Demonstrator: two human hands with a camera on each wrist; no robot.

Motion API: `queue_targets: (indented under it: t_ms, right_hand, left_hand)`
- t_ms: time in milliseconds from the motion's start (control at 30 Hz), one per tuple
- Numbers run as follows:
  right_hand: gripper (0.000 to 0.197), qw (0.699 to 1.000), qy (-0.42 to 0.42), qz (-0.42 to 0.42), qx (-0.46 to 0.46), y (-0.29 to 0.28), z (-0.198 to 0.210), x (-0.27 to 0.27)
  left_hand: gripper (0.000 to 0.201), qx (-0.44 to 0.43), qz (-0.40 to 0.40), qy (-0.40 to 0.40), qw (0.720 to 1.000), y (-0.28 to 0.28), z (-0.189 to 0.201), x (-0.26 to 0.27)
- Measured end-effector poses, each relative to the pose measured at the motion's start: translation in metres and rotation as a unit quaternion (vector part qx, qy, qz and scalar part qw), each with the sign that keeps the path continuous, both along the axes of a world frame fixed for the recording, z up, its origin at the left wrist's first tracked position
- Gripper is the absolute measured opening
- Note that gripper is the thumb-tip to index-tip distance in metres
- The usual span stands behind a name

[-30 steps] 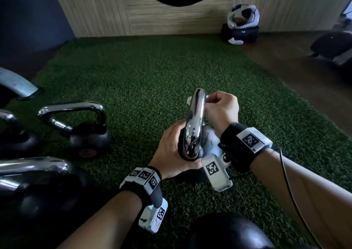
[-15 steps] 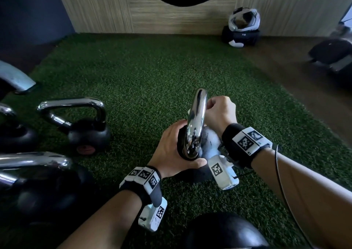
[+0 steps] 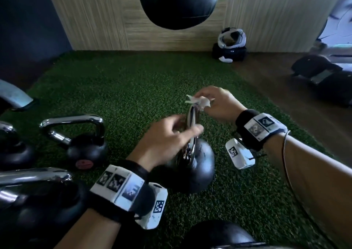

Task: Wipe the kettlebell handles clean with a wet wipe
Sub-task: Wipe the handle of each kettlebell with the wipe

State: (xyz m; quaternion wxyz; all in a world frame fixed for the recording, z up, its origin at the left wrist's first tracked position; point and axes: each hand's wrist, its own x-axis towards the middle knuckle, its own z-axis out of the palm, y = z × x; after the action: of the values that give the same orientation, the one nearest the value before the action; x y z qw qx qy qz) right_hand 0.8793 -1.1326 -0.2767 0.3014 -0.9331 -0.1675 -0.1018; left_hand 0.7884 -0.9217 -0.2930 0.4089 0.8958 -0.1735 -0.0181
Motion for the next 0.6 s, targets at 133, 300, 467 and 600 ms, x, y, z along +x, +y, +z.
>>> queue_targets:
  t_ms: [133,300,467,600]
  right_hand:
    - [0.037,0.992,-0.028,0.090,-0.084,0.000,0.002,-0.001]
    - [0.039,0.982,-0.112,0.118,-0.091,-0.002,-0.010,0.002]
    - [0.028,0.979,-0.124,0.105,-0.122,0.003,-0.007,0.001]
    - [0.022,0.978,-0.132,0.063,-0.151,-0.004,-0.005,-0.010]
  left_hand:
    - [0.049,0.210,0.041,-0.146,0.966,-0.027,0.001,-0.013]
    - [0.038,0.186,0.035,-0.122,0.974,-0.029,0.003,-0.004]
    - [0.039,0.233,-0.002,-0.084,0.969,-0.025,0.018,0.003]
    - [0.069,0.261,-0.059,-0.045,0.963,-0.007,0.033,0.016]
